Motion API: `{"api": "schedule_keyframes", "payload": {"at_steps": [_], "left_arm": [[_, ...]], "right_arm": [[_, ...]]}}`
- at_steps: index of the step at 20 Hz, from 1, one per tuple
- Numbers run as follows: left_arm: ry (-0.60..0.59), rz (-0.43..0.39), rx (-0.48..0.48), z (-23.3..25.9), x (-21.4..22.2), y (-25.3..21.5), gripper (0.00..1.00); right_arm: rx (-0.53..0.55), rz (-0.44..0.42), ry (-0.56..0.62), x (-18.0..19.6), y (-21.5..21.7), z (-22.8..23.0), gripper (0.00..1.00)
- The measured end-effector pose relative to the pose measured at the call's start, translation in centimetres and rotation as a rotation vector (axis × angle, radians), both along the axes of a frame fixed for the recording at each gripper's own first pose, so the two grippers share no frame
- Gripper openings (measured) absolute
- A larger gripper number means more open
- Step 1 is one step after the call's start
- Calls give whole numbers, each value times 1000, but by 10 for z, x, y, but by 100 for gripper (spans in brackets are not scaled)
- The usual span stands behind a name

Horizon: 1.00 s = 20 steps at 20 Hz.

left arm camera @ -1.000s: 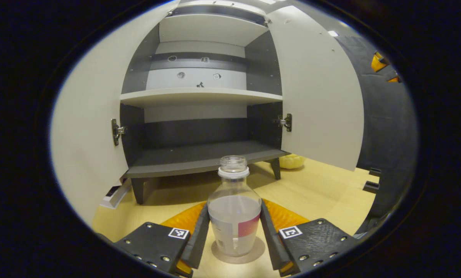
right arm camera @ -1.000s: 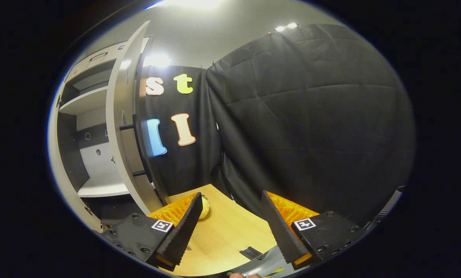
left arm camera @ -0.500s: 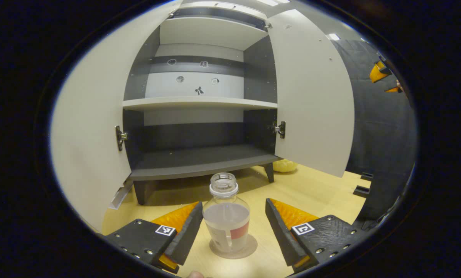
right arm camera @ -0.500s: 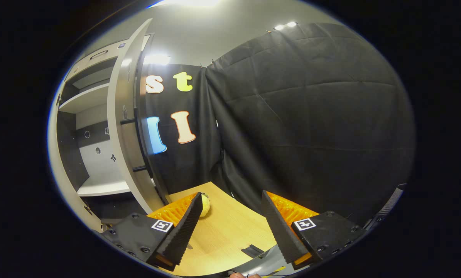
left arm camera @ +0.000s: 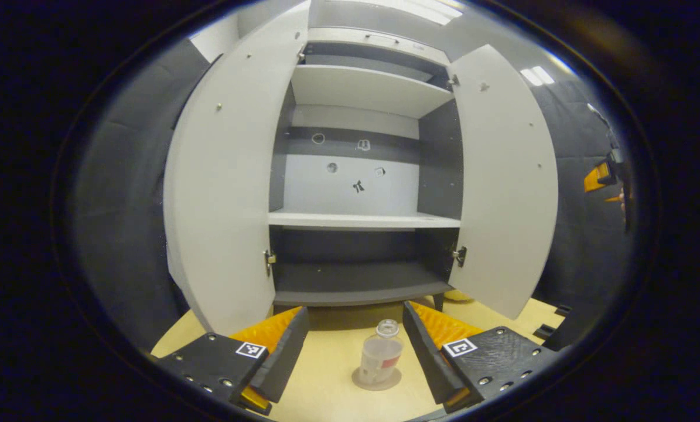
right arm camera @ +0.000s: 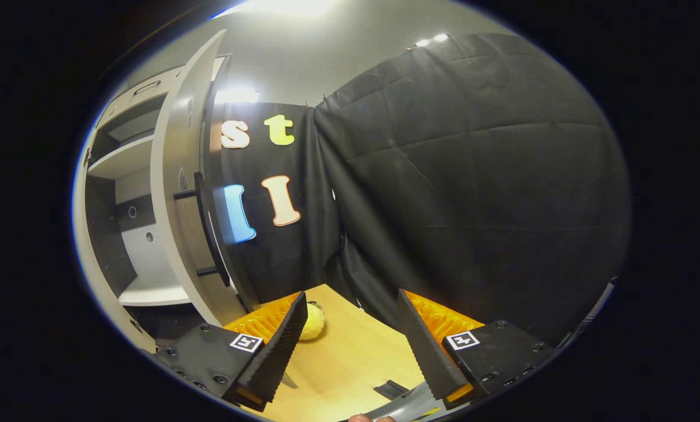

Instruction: Grasp the bottle in the cabinet with the left hand and place it on the coaster, then close the right door with the right hand and the left door with the left hand.

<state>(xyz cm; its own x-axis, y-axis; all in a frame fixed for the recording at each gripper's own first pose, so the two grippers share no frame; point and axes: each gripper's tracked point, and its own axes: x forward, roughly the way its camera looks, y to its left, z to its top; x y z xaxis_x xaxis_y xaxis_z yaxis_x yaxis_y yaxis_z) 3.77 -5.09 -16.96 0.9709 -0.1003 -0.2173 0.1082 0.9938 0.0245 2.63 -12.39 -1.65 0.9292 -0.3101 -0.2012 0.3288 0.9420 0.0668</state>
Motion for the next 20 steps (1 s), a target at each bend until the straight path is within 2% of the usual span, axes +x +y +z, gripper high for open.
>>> {"api": "schedule_keyframes", "payload": {"at_steps": [2, 3, 4, 5, 6, 11, 12, 13, 16, 20], "left_arm": [[-26, 67, 8, 32, -4, 10, 93], [-55, 103, 31, 51, -4, 16, 99], [-76, 135, 60, 67, -5, 21, 99], [-92, 158, 81, 83, -4, 21, 87], [-100, 171, 86, 98, -6, 20, 99], [-92, 189, 72, 146, 8, 3, 99], [-80, 184, 78, 152, 10, -1, 99], [-67, 172, 82, 156, 14, -7, 93], [-37, 124, 83, 171, 19, -21, 93], [-26, 124, 58, 188, 19, -33, 93]], "right_arm": [[-7, 24, -17, 16, -1, 3, 98], [-14, 34, -21, 24, -3, 6, 98], [-14, 52, -25, 34, -2, 6, 98], [-12, 73, -34, 41, 0, 9, 98], [-12, 89, -47, 48, 1, 14, 98], [-54, 197, -79, 72, 5, 26, 98], [-66, 227, -82, 76, 8, 30, 98], [-77, 262, -87, 80, 13, 35, 98], [-113, 367, -92, 87, 20, 51, 98], [-115, 517, -92, 99, 40, 67, 98]]}}
